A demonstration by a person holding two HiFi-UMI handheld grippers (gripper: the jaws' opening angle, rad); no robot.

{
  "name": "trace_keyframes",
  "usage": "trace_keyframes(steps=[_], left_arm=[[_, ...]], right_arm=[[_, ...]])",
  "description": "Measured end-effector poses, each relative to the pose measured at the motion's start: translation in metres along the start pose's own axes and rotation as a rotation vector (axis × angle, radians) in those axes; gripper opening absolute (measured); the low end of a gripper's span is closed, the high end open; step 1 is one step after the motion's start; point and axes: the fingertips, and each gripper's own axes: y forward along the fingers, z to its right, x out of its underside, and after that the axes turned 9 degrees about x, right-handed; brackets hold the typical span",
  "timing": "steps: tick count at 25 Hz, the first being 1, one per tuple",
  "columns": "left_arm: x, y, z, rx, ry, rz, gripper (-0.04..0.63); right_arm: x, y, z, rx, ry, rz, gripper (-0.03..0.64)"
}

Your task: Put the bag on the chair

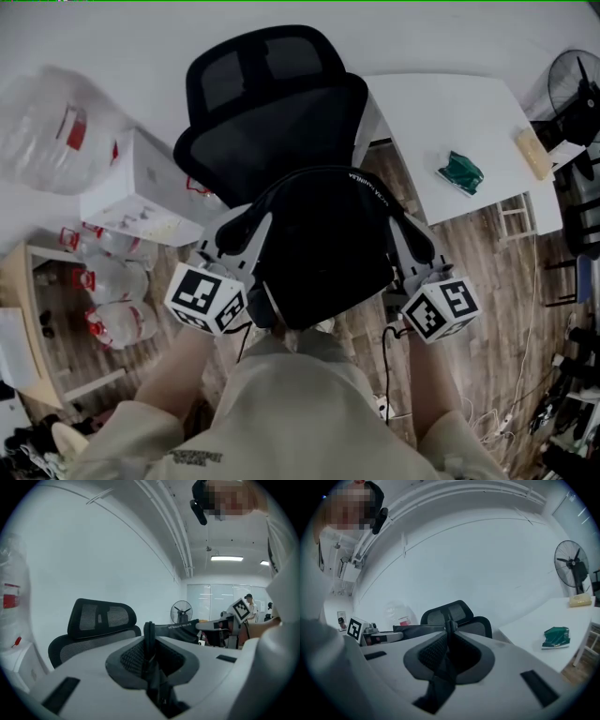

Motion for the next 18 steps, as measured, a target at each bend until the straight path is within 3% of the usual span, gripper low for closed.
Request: trace_keyframes(steps=[6, 13, 18], left_arm=[[0.030, 0.016, -0.016, 0.000, 0.015, -0.038, 0.067], [0.081, 0.031, -0.035, 0.002, -0.038, -0.088, 0.067], [0.130, 0.045, -0.051, 0.004, -0.072, -0.178, 0.067]], right_arm=[[0.035, 0.020, 0.022, 0.041, -0.018, -0.033, 0.060], [0.084, 0.037, 0.043, 0.086, 0.000, -0.076, 0.060], [0.127, 0.045, 0.053, 0.115, 0.012, -0.135, 0.061]])
